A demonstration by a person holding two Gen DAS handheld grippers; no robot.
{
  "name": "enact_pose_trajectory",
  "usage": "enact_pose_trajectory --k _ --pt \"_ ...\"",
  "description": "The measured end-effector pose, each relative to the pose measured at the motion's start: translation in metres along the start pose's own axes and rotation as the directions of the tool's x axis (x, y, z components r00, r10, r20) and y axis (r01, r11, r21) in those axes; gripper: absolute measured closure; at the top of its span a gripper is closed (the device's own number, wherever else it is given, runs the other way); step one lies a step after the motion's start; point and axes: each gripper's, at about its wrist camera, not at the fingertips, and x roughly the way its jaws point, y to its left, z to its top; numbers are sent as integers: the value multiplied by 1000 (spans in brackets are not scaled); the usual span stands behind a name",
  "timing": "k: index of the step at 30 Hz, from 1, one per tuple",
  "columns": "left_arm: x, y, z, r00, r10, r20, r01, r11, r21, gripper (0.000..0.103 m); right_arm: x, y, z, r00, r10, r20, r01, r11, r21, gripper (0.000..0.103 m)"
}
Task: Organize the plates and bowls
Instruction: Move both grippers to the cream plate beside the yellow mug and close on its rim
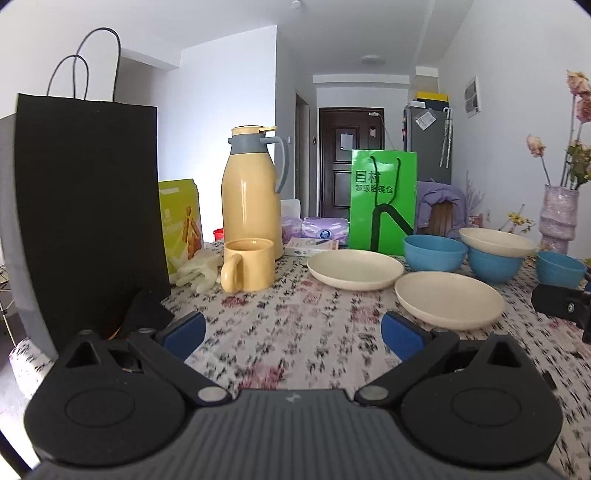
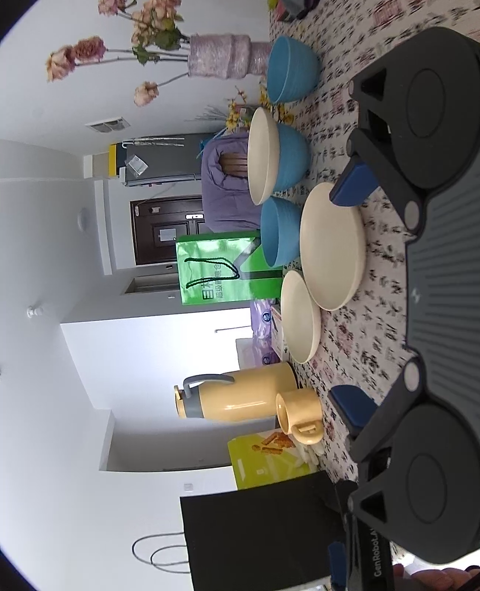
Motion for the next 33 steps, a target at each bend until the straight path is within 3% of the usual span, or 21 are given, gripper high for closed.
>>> enact_pose_trajectory --k 15,25,29,33 --pt "88 0 36 999 -15 -35 15 1000 -14 0 100 -18 34 997 54 -62 -53 998 16 2" --pt "141 -3 55 993 -20 -116 18 1000 -18 0 167 -21 63 990 109 -91 -110 994 -12 2" --pt "172 -1 66 984 -59 -166 52 998 -44 0 202 -22 71 984 133 -122 -136 991 -16 9" --pt "203 -1 78 975 -81 -208 72 996 -53 0 240 -33 78 974 155 -168 -152 988 27 10"
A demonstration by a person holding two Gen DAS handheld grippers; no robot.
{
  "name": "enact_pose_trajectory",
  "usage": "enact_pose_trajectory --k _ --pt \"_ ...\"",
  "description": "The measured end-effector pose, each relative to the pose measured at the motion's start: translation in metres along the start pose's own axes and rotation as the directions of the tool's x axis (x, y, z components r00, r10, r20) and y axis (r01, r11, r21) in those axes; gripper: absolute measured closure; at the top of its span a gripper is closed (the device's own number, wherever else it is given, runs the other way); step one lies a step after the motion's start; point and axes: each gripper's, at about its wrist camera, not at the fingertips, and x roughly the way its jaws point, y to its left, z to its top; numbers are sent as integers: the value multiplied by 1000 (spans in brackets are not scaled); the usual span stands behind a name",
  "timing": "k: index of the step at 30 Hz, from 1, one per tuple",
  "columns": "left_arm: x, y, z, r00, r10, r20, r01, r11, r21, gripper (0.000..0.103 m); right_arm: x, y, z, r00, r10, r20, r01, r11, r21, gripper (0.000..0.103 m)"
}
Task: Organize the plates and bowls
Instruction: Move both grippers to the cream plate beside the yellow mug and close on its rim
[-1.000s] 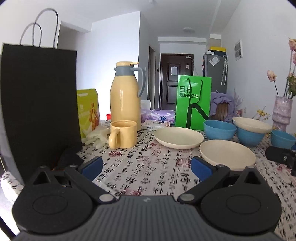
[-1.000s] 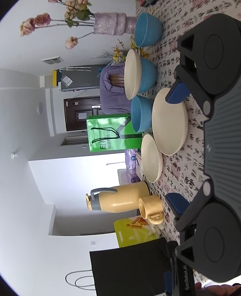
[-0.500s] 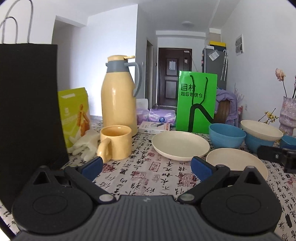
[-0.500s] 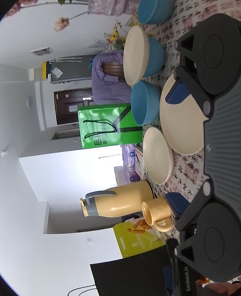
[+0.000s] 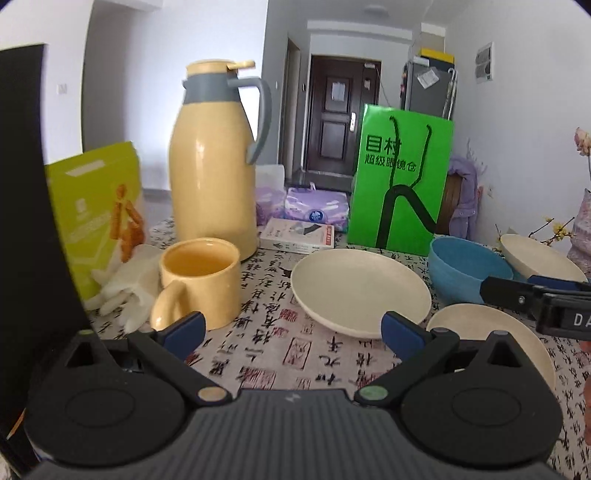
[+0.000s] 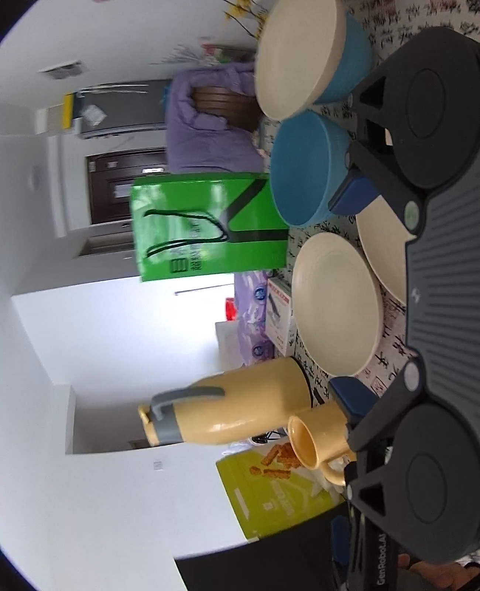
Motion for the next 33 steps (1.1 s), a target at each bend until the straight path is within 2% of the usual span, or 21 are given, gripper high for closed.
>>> enact_pose_trajectory --k 7,10,13,15,16,17,19,23,25,28,30,31,32,33 --pt "61 0 25 992 -41 -120 38 999 -29 2 64 -31 18 994 -7 -106 14 998 67 14" --pt "85 -6 31 985 -60 -161 59 998 -11 4 91 -46 21 986 16 -166 7 990 140 24" --pt "108 -8 36 982 -29 -184 27 1000 -10 14 116 -58 20 977 40 -210 5 978 208 30" --pt "126 -3 40 977 -21 -214 14 999 -33 23 129 -62 18 970 51 -237 8 970 242 42" --pt "136 -1 41 973 -26 -229 17 999 -41 25 135 -64 16 967 53 -250 13 966 256 44" --pt "145 0 41 970 -24 -242 13 999 -47 32 141 -65 15 964 50 -261 22 964 264 45" --pt "157 2 40 965 -17 -261 1 998 -61 36 148 -65 10 959 45 -279 32 963 267 45" --pt "174 0 36 964 16 -267 -28 999 -42 51 160 -61 5 955 17 -297 59 968 244 50" --pt "180 1 35 961 11 -275 -27 998 -55 54 166 -60 3 953 11 -304 67 967 245 52" --pt "188 2 36 960 23 -278 -41 997 -59 66 175 -59 1 949 -3 -314 81 968 236 61" --pt "194 4 36 959 30 -282 -50 997 -67 82 178 -59 0 950 -25 -312 98 970 221 71" --pt "197 6 36 956 25 -292 -49 996 -75 86 179 -59 1 949 -34 -312 105 971 213 75" --pt "199 7 35 953 26 -303 -54 995 -84 87 180 -59 1 948 -46 -314 115 972 205 86" --pt "201 9 34 950 23 -311 -55 994 -95 89 181 -60 1 946 -61 -317 128 972 195 92"
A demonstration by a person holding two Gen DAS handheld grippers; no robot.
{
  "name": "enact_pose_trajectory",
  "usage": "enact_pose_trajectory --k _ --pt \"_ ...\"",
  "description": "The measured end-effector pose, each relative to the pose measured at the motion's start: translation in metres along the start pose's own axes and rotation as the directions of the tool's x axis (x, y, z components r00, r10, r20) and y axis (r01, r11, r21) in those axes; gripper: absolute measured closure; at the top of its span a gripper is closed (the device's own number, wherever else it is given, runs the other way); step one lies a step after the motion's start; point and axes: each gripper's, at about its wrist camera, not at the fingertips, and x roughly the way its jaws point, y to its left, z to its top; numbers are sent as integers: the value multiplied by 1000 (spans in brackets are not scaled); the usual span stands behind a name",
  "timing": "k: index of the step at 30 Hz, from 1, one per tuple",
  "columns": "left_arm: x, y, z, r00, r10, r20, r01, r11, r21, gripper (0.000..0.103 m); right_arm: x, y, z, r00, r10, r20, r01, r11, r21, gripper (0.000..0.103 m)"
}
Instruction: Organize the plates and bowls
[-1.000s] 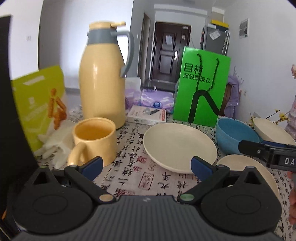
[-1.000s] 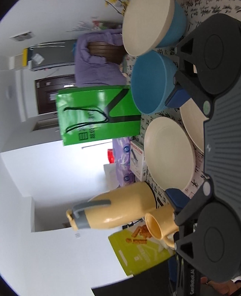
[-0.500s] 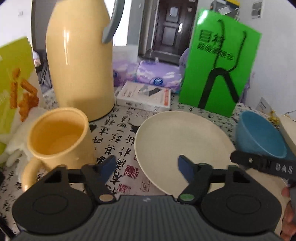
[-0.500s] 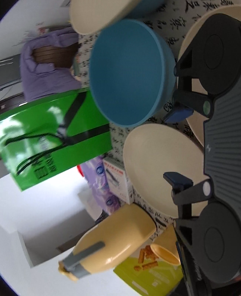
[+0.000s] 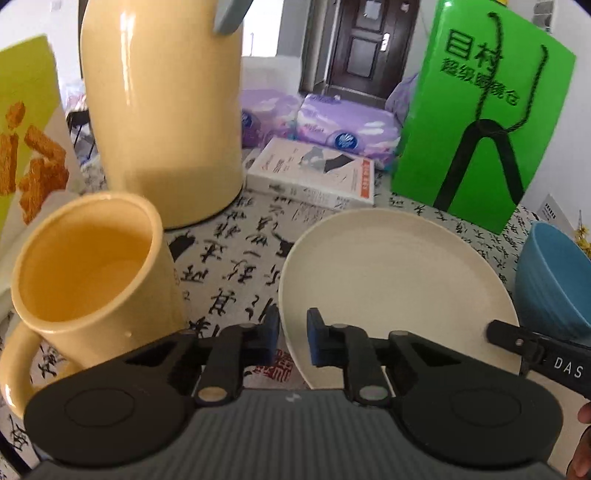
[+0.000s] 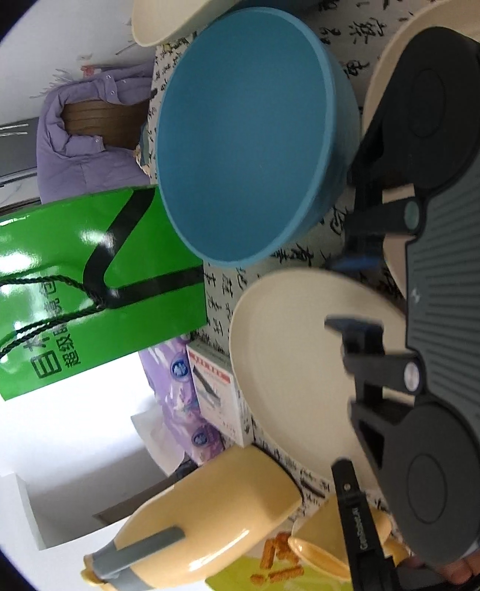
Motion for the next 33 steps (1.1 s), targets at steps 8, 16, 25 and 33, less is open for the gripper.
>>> enact_pose_trajectory --k 8,16,25,33 --pt "-2 0 -2 1000 5 2 -5 1000 -11 92 4 -2 2 1000 -13 1 13 1000 1 93" --pt "-37 1 1 998 17 59 -18 1000 12 92 -14 1 1 999 34 20 -35 999 42 93" --pt "-117 16 -15 991 24 131 -22 1000 -16 92 -76 34 -9 995 69 76 -69 998 -2 93" --pt "-195 30 -66 990 -14 144 24 997 -72 92 -158 47 -56 991 83 106 -82 997 -13 93"
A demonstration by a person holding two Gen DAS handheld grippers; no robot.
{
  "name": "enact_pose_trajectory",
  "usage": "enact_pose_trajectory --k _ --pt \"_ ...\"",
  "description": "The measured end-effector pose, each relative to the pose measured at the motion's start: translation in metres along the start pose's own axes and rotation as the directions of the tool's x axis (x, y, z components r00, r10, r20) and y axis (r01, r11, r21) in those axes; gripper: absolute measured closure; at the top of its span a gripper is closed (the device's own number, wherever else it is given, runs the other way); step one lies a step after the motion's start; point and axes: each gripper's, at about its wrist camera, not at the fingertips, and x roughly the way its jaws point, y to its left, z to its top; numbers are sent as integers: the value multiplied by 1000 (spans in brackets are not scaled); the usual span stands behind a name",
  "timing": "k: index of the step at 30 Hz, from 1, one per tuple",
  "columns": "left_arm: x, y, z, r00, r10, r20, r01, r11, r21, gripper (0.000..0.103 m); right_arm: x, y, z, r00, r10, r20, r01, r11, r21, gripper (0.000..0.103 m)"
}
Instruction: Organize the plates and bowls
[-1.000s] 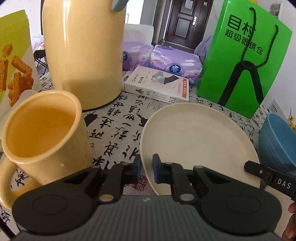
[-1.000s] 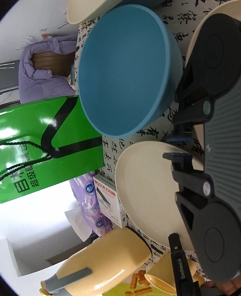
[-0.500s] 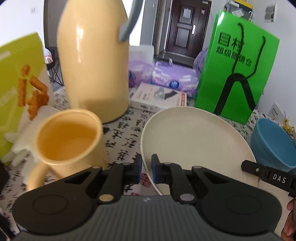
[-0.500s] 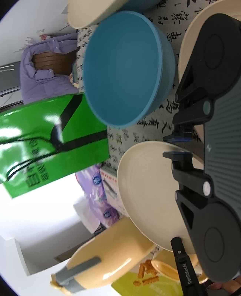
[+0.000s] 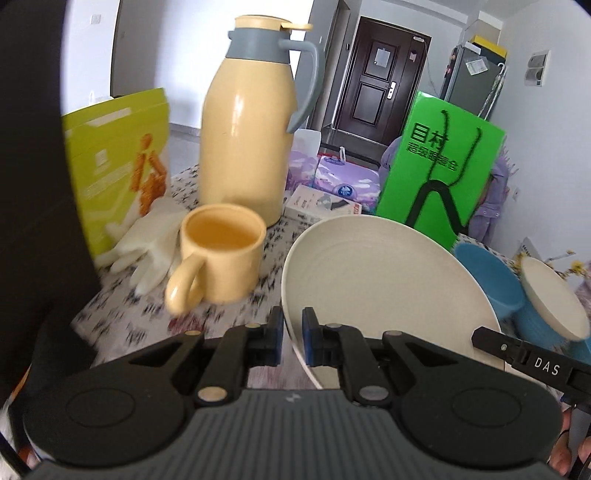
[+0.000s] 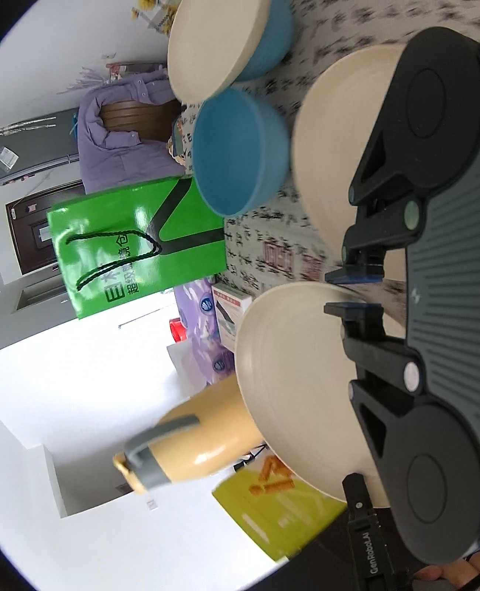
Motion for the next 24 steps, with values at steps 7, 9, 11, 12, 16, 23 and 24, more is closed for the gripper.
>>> enact_pose_trajectory --k 7,9,11,12,16,23,24 --pt "-66 9 -54 1000 -25 -9 25 1000 -12 92 -74 16 -53 1000 -16 23 16 1000 -10 93" --pt "-80 11 -71 999 -29 -14 29 1000 -13 92 -88 19 -66 999 -23 23 23 1000 -12 93" --pt "-92 13 -87 999 -37 -17 37 999 -11 92 -103 21 -80 999 -27 27 27 999 -21 93" --pt "-97 14 -95 999 -41 -23 41 999 -12 92 -111 22 -89 999 -32 28 33 999 -26 93" --pt "-108 18 -125 996 -65 -56 64 998 -23 92 -136 19 -125 998 -55 38 57 998 -37 93" --pt "-117 9 -172 996 -86 -38 86 996 17 92 -154 0 -182 995 -98 9 98 995 8 92" --pt "-117 8 -177 995 -87 -42 88 996 23 92 -155 -5 -188 995 -101 5 101 995 23 92"
